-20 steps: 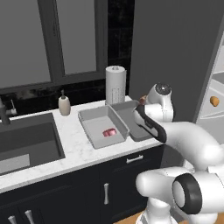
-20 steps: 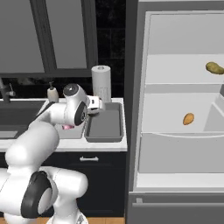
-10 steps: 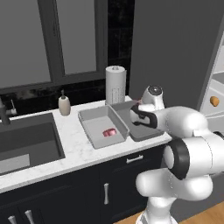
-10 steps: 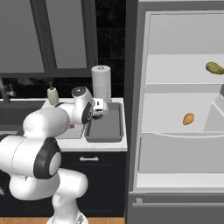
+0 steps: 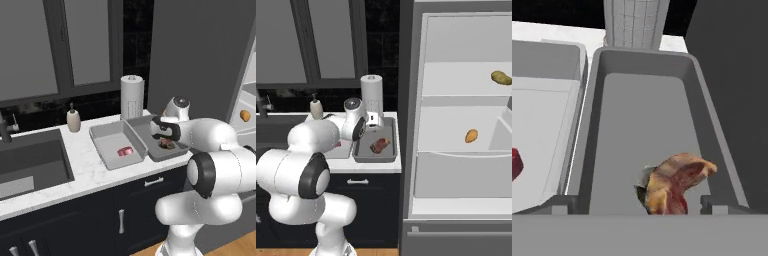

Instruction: Place one potato and one steak in each tupperware on the nearby counter, to pack two identical lunches.

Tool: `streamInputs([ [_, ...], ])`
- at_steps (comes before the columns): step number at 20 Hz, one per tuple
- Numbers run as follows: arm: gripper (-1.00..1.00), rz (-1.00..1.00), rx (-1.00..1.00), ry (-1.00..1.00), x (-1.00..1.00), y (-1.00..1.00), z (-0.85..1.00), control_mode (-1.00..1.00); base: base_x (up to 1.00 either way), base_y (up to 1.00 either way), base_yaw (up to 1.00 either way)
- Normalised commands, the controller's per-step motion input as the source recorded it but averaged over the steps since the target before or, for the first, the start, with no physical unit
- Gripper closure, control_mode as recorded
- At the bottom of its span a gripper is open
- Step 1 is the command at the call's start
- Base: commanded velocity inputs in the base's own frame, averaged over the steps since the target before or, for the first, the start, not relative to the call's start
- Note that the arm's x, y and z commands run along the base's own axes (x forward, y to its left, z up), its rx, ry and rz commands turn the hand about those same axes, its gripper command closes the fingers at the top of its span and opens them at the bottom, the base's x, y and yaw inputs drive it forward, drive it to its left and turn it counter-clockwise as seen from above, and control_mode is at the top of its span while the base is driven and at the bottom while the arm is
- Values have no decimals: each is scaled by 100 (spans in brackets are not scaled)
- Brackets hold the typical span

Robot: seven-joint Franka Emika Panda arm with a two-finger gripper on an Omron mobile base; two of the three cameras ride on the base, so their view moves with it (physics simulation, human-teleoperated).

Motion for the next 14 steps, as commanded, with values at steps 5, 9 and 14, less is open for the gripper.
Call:
streamInputs([
  [5, -100, 5, 4, 0, -64, 12, 59, -100, 0, 0, 0],
  [9, -100, 2, 0, 2, -95, 11, 99, -100, 0, 0, 0],
  [14, -100, -9, 2, 9, -100, 40, 99, -100, 0, 0, 0],
])
